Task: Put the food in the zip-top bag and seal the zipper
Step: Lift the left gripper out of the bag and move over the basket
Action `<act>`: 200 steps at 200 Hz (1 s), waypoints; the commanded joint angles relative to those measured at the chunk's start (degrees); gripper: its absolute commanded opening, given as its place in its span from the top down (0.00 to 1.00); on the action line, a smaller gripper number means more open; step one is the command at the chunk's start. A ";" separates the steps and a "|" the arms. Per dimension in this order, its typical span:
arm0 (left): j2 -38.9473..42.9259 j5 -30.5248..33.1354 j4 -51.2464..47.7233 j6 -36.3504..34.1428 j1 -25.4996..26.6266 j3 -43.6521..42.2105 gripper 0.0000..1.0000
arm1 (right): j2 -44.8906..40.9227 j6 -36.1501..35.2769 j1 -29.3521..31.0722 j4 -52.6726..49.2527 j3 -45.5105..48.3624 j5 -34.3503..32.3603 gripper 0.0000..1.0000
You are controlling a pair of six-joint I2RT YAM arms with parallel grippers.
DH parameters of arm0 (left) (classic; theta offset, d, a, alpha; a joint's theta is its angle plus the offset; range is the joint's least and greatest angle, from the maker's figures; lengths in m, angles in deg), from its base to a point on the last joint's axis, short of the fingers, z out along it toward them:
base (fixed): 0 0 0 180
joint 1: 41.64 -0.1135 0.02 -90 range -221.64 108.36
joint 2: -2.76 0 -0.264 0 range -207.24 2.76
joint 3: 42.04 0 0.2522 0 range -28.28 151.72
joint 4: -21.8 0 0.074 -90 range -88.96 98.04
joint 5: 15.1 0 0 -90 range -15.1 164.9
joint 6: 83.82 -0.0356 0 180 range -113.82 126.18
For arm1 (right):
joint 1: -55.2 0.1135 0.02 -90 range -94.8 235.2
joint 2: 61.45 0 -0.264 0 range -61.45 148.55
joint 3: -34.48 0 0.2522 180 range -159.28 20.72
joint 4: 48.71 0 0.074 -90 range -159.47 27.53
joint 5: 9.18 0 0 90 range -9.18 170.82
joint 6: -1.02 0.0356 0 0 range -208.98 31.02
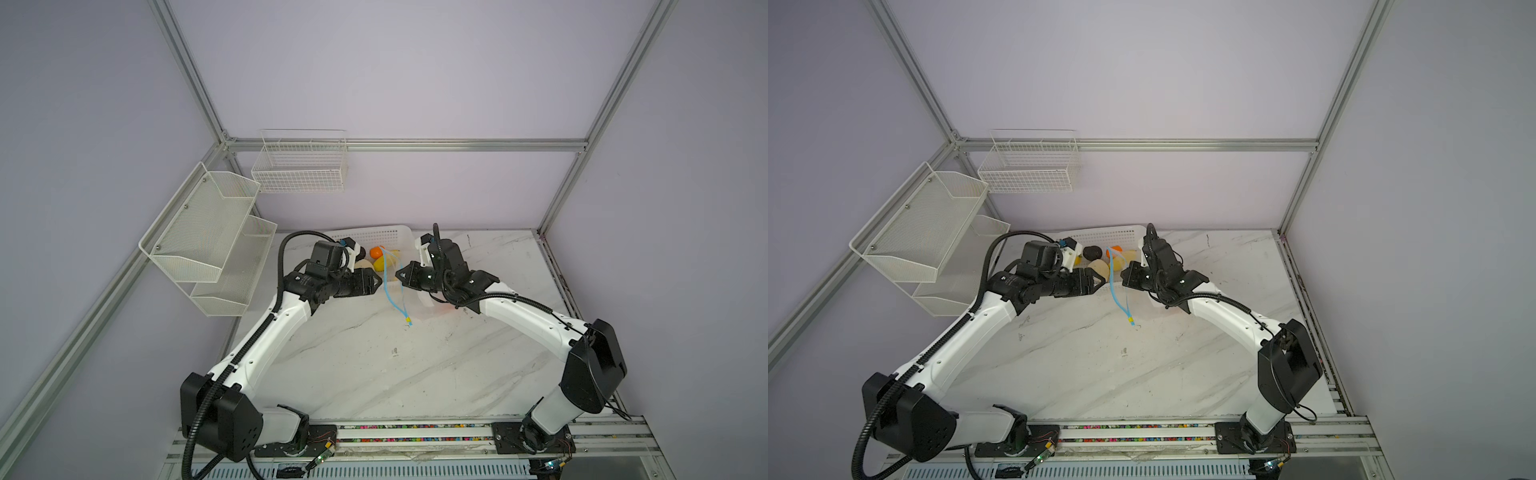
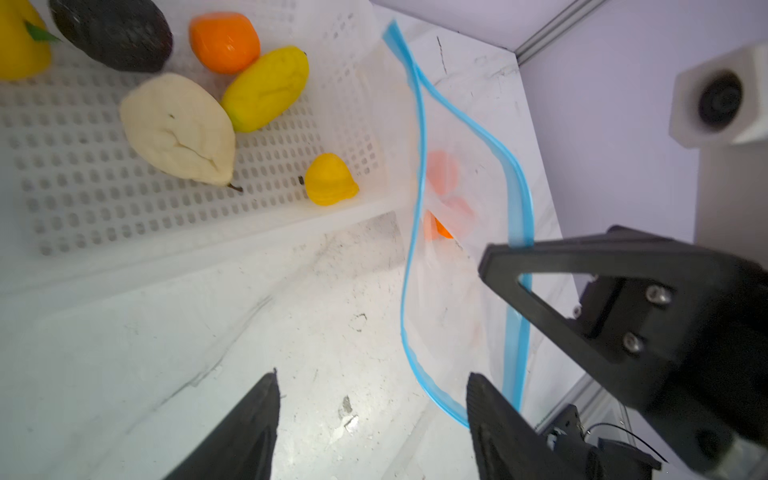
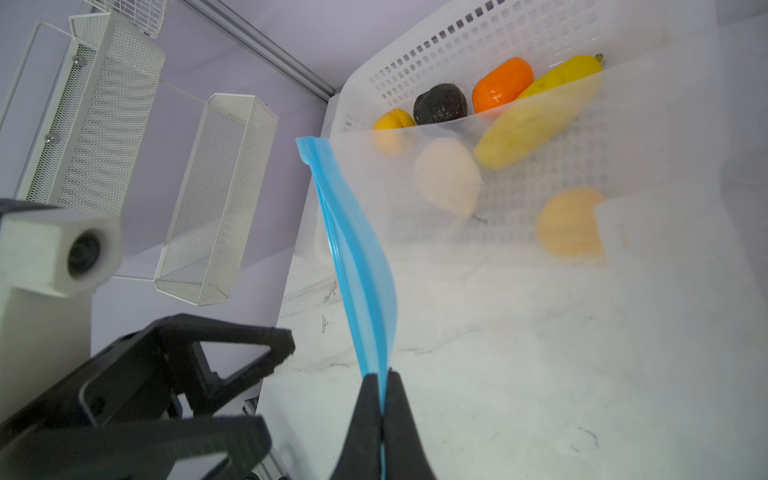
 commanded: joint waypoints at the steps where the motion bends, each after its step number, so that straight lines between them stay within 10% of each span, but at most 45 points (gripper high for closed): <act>1: -4.94 6.12 -3.96 -2.99 -2.06 7.67 0.28 | -1.52 0.30 -0.04 1.55 0.99 -0.59 1.00; 99: -28.21 15.20 -9.68 -5.06 -4.93 26.24 0.00 | -0.15 -0.88 -0.30 2.18 0.94 0.70 1.00; 200: -40.72 21.23 -11.29 4.94 -5.04 34.83 0.00 | 0.74 -2.13 -1.09 3.26 1.81 2.71 1.00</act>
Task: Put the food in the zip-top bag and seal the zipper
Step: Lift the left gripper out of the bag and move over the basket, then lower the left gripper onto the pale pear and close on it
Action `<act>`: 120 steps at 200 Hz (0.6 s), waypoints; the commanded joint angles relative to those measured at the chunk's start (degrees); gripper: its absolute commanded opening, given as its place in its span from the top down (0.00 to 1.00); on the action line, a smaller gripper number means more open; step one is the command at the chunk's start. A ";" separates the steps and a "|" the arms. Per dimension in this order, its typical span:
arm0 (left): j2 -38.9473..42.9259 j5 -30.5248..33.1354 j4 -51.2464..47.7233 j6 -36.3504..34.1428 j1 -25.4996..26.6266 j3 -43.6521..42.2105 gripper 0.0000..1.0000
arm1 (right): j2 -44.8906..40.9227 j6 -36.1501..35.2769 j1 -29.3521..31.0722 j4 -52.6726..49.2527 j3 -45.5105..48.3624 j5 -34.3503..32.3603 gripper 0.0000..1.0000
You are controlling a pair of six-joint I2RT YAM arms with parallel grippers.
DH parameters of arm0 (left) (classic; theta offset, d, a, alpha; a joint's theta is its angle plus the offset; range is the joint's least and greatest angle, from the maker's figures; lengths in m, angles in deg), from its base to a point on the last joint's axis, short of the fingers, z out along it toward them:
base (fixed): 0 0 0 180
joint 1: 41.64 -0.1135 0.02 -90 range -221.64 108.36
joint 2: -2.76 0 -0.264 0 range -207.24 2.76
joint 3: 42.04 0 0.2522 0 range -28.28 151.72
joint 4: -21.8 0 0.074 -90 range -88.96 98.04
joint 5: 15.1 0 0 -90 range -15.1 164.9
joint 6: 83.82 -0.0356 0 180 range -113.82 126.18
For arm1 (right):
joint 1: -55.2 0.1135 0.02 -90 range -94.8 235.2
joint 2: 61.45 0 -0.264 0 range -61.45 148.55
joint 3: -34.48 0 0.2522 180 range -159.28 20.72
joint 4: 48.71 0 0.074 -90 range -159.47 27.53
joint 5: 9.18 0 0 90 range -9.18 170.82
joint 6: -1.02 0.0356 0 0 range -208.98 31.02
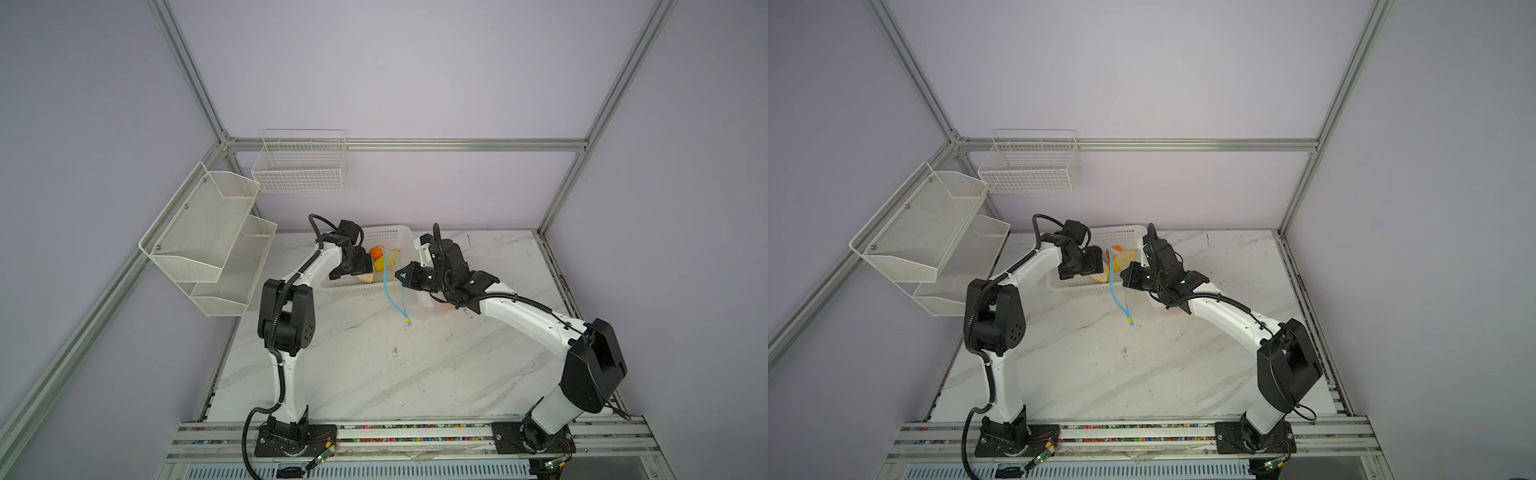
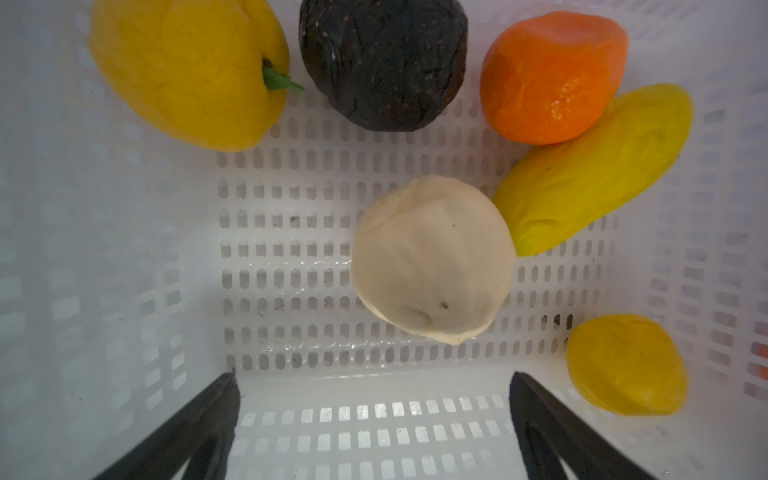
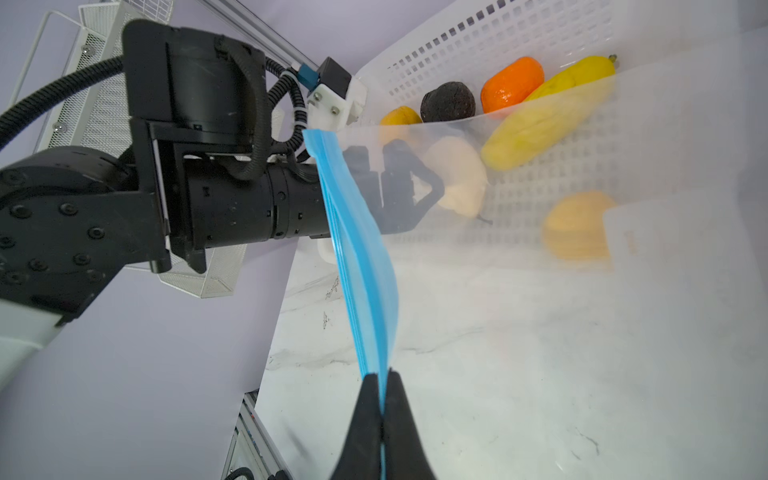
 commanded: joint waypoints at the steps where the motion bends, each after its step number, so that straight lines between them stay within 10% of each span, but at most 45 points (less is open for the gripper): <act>1: -0.56 1.76 -0.89 4.01 -0.34 7.14 0.00 | 0.44 -0.73 -0.43 1.69 0.90 0.93 1.00; 120: -8.69 2.65 -1.06 6.53 2.22 17.00 0.00 | 0.44 -0.40 -0.68 3.00 1.40 2.32 1.00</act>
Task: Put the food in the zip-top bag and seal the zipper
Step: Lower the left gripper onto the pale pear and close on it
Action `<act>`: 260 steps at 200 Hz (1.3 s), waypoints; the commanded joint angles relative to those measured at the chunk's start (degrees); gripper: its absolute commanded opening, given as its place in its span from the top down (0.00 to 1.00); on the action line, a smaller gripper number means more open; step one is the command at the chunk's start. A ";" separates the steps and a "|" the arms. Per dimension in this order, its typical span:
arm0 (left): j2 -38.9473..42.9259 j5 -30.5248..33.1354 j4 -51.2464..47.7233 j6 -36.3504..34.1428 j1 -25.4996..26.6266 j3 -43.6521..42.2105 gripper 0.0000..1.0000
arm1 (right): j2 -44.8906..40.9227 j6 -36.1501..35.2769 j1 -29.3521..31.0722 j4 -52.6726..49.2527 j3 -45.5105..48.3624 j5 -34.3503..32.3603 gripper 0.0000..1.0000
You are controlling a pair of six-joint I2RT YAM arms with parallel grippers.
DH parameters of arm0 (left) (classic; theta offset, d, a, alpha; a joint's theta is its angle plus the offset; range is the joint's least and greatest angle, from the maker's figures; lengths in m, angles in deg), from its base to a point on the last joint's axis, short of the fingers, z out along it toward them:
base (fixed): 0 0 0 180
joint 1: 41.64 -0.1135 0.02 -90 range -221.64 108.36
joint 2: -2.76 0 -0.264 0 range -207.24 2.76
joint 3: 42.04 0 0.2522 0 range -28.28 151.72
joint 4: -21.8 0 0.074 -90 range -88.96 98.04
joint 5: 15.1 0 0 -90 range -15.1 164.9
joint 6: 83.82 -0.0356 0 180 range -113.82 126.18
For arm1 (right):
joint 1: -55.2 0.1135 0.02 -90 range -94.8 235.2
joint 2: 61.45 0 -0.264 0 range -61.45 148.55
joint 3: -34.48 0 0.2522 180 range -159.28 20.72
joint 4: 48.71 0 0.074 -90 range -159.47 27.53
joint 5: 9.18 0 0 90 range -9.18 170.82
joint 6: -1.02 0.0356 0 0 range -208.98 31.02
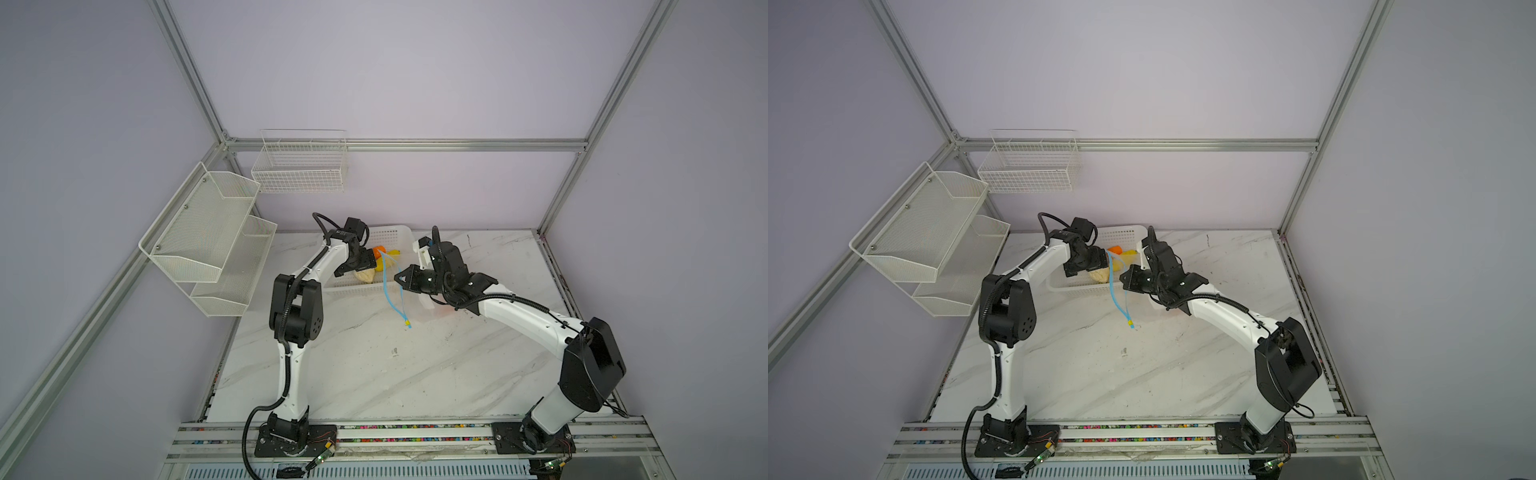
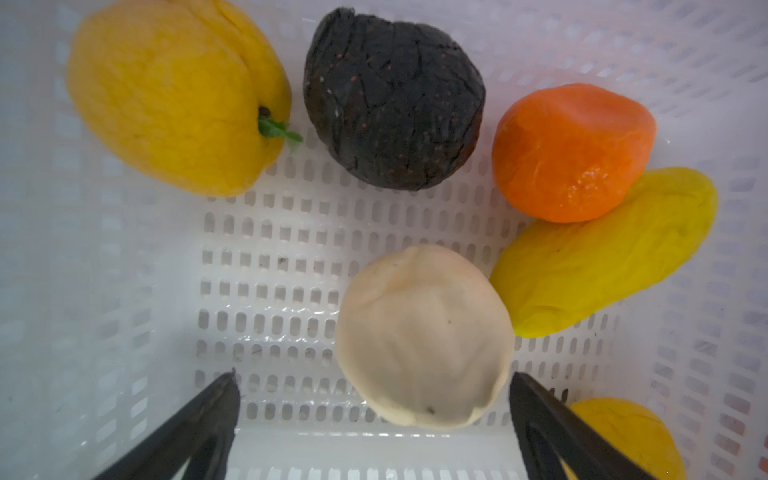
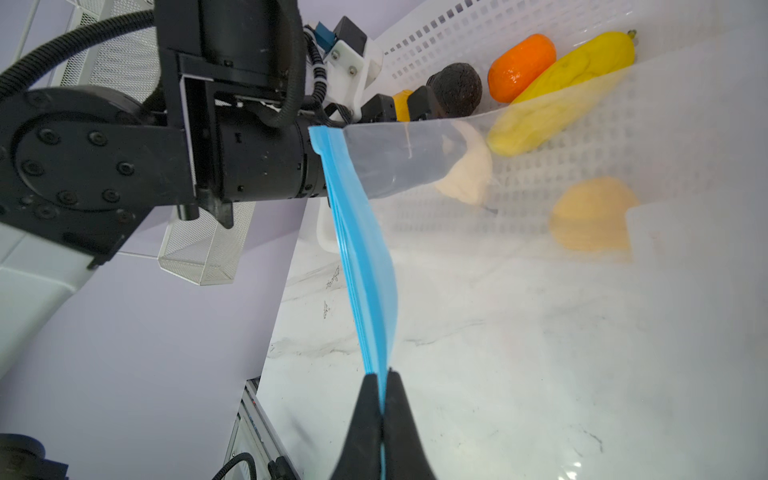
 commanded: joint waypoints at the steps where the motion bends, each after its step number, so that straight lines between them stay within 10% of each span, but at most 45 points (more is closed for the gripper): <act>1: -1.22 -0.07 0.21 1.35 0.73 7.32 0.00 | 0.07 -0.11 -0.41 1.58 -0.02 0.23 1.00; 202: -2.82 -1.06 -0.94 0.37 -2.17 5.12 0.20 | -1.03 0.42 -0.42 0.80 0.03 -1.07 1.00; 260: 0.53 -1.40 -1.76 0.07 -2.13 0.80 0.03 | -0.99 0.41 -0.38 0.79 -0.13 -0.99 1.00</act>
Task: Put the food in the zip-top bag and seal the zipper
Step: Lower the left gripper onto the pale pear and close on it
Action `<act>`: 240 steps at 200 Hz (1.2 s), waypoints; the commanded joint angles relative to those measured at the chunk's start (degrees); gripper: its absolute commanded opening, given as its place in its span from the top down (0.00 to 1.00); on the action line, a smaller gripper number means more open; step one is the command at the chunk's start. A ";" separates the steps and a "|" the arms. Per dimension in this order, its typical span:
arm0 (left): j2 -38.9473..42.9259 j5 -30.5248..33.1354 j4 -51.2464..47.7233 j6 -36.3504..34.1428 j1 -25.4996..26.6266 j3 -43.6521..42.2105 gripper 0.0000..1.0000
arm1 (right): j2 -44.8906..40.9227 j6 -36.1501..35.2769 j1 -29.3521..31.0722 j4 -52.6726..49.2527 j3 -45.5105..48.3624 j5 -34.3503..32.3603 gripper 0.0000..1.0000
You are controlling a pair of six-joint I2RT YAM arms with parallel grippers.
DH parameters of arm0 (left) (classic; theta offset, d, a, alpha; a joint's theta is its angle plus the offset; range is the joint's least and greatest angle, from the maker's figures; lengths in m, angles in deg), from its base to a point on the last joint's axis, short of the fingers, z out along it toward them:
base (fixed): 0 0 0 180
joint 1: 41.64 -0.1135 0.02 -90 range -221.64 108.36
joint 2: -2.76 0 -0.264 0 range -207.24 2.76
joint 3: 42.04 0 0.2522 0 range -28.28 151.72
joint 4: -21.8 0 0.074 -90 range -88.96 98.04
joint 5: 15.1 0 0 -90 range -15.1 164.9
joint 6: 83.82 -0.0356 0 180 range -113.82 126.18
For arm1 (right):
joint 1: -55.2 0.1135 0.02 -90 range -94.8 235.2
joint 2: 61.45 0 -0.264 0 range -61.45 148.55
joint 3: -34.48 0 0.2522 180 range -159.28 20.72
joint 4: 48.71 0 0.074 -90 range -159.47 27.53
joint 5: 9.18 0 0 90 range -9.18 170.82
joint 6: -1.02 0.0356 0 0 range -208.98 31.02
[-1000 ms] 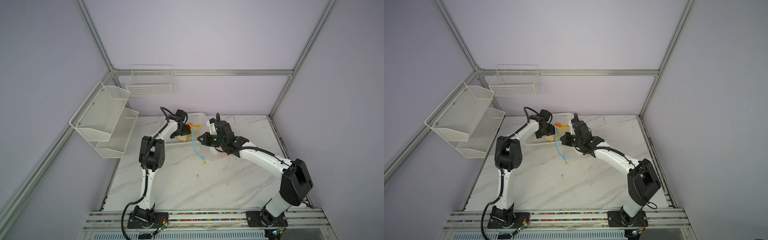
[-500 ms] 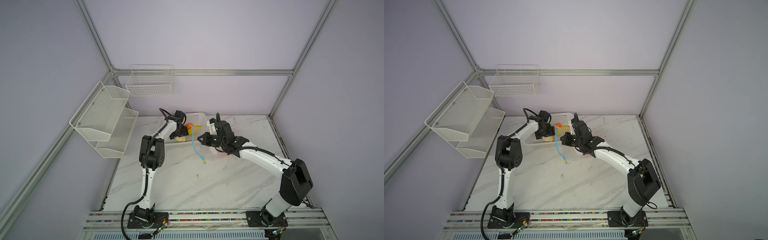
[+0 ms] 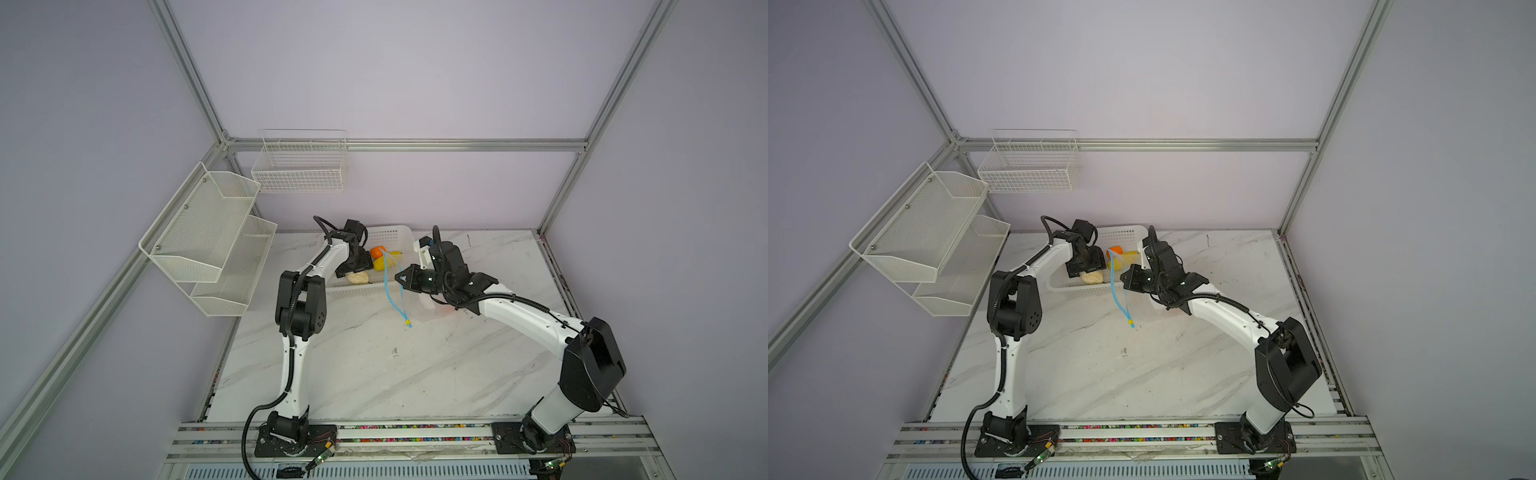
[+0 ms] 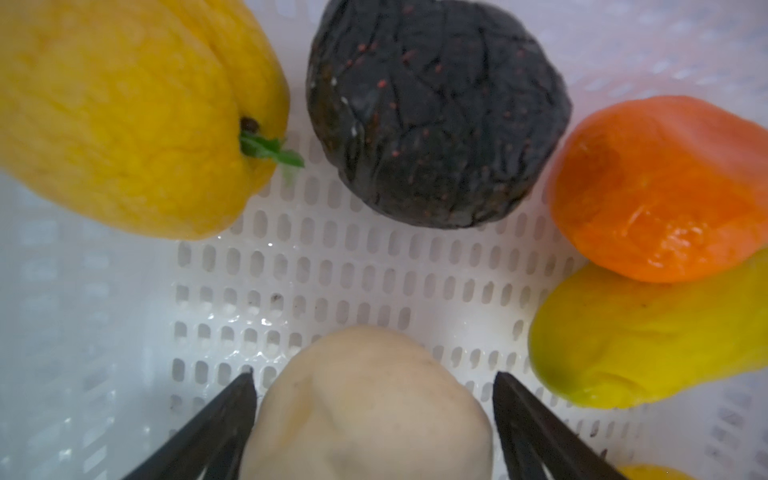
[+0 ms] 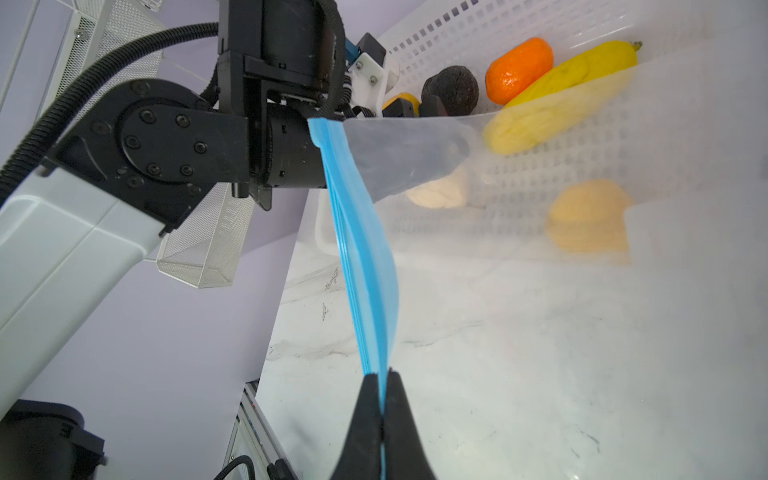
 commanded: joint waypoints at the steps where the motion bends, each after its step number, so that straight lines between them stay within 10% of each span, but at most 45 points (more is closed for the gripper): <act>1: 4.93 -0.13 -0.65 0.03 -0.27 -2.40 0.03 | -0.99 0.35 -0.25 0.84 -0.09 -0.77 1.00; 240: 2.20 -3.38 -1.21 2.10 -0.20 -3.20 0.17 | -2.56 -0.08 -0.24 1.49 1.64 -0.64 1.00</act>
